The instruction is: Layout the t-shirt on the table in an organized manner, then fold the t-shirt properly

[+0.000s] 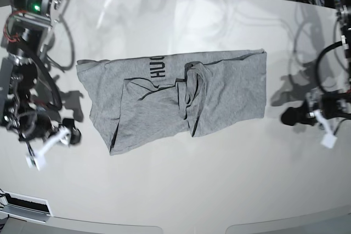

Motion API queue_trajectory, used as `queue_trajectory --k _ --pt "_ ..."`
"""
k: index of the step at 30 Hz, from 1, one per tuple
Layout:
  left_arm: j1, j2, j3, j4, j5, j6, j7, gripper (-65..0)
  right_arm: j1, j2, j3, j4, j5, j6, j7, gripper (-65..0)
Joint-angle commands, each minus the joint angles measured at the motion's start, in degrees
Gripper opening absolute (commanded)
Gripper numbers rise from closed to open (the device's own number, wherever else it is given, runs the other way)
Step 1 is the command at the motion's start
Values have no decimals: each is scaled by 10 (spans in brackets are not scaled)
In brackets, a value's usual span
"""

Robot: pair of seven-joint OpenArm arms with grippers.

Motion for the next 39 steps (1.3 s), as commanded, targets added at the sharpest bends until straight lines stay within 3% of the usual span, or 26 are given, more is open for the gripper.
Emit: queue_trajectory --k 1,4,8,13,18,21,25,27,31,33,39 --pt "-14 -19 -2 8 -15 -5 -17 -650 5 10 9 -10 10 -6 21 -140" --pt "-14 -46 -2 8 -15 -5 -30 -650 -9 14 32 -73 32 -2 45 -139" --pt "-14 -64 -2 8 -14 -5 -30 -650 -10 11 41 -165 113 57 49 -140" --pt "-13 -65 -2 8 -15 -5 -30 -650 -2 -3 41 -249 136 60 75 -140" --pt "-12 -65 -2 7 -15 -5 -30 -650 -4 -39 36 -252 156 127 9 -140" --pt "-12 -65 -2 7 -15 -5 -29 -650 -4 -59 8 -252 183 127 -15 -140" --pt "-13 -65 -2 7 -15 -5 -29 -650 -3 -70 -46 -249 182 127 19 -145" --pt "-13 -65 -2 7 -15 -5 -29 -650 0 -68 -63 -249 175 127 32 -200" --pt "-12 -65 -2 7 -15 -5 -29 -650 12 -60 -64 -227 157 127 15 -533" --pt "-12 -65 -2 7 -15 -5 -29 -650 12 -54 -64 -186 161 127 -13 -650" --pt "-12 -65 -2 7 -15 -5 -30 -650 10 -25 -64 -5 161 127 -128 -650"
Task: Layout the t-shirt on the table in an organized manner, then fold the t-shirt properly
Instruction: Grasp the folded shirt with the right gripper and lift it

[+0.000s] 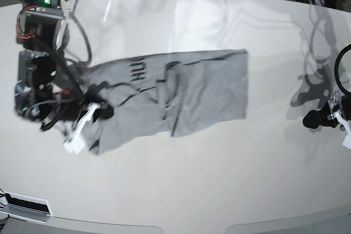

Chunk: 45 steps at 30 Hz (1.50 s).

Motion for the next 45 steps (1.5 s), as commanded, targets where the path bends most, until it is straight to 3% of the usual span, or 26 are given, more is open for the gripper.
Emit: queue_trajectory --k 1,6,10,16,20,22,25,26,27,30,31,37,45 --pt "-13 -15 -2 7 -15 -5 -6 -650 14 11 2 37 12 3 -1 -650" --pt "-13 -15 -2 7 -15 -5 -6 -650 14 16 1 174 21 3 -64 -650" --pt "-13 -12 -2 7 -15 -5 -17 -650 -3 -4 1 273 90 -3 -97 -650" --pt "-13 -12 -2 7 -16 -5 -30 -650 -51 -104 1 343 153 3 -97 -650" --pt "-13 -12 -2 7 -15 -5 -30 -650 -72 -182 -3 341 132 3 -77 -650" --pt "-13 -12 -2 7 -16 -5 -31 -650 -75 -201 -22 328 130 3 -68 -650" --pt "-13 -12 -2 7 -15 -5 -31 -650 -75 -201 -70 297 118 3 -62 -650" --pt "-13 -12 -2 7 -15 -5 -31 -650 -74 -201 -91 285 106 3 -57 -631" --pt "-13 -12 -2 7 -15 -5 -31 -650 -71 -201 -118 273 95 3 -50 -553" --pt "-13 -12 -2 7 -15 -5 -32 -650 -54 -201 -194 242 86 3 -48 -164" --pt "-13 -12 -2 7 -15 -5 -32 -650 -47 -201 -217 239 87 3 -48 -106" --pt "-13 -13 -2 7 -15 -5 -29 -650 26 -201 -320 239 138 3 -118 -123" --pt "-20 -17 -2 7 -16 -5 1 -650 73 -201 -313 239 148 3 -125 -123"
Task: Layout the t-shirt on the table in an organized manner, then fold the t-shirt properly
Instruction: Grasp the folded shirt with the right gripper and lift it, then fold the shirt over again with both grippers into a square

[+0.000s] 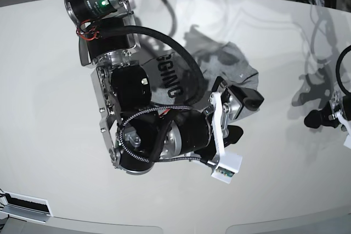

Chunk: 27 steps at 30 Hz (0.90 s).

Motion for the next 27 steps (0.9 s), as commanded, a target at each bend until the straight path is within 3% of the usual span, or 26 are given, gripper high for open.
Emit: queue_trajectory --k 1,3,4,5,8,12,15,23,27 --pt "-16 -14 -2 7 -17 -5 -7 -650 18 -6 3 10 8 3 17 -123" --pt "-18 -14 -2 8 -19 -5 4 -650 19 -6 6 10 -24 3 18 -141" --pt "-19 -13 -2 10 -21 -5 19 -650 19 -6 6 10 -51 3 28 -185" --pt "-21 -12 -2 16 -21 -5 38 -650 18 -6 6 9 -82 3 45 -266" --pt "-20 -2 -2 62 -18 -5 82 -650 18 9 6 9 -179 3 121 -636" --pt "-10 13 23 152 -19 -5 93 -650 18 37 6 -11 -304 3 263 -650" --pt "5 28 67 229 -19 -5 99 -650 19 39 6 -54 -346 3 312 -650" --pt "83 72 184 436 -13 -5 97 -650 63 37 4 -218 -350 3 322 -650" --pt "140 73 244 517 72 -5 52 -650 87 37 4 -264 -359 3 320 -650"
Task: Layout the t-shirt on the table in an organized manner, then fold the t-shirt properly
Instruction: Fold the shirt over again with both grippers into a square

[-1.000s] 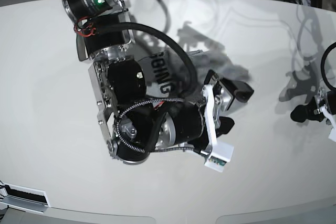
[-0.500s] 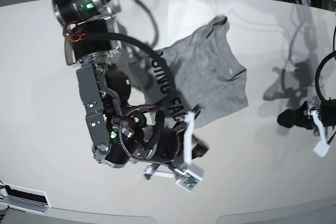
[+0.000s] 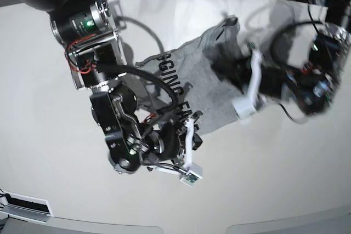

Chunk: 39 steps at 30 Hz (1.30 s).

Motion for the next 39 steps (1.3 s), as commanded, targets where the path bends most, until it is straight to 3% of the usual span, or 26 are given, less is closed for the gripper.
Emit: queue_trajectory --k 1,6,10,13,17,21,25,34,39 --pt "-2 -7 8 21 17 -3 -32 -650 27 -5 1 -3 -7 3 11 -650" --pt "40 -7 56 33 149 -3 -132 -650 56 -5 -27 -46 -51 -30 17 -650" --pt "68 -7 63 31 244 -3 -219 -650 66 -6 -66 -64 -103 -80 47 -650" --pt "80 -3 63 30 289 36 -255 -650 65 -6 -107 -84 -141 -108 80 -650" --pt "106 18 63 22 322 42 -264 -650 64 -6 -163 -117 -177 -155 106 -650" --pt "120 41 63 5 367 42 -288 -650 64 -6 -186 -137 -178 -155 103 -650" --pt "119 51 63 -19 408 42 -296 -650 64 -4 -186 -142 -178 -146 50 -650" --pt "101 38 63 -117 480 43 -330 -650 64 -1 -186 -141 -154 -147 -31 -650" --pt "81 4 63 -136 482 84 -340 -650 64 13 -185 -141 -70 -139 -73 -650"
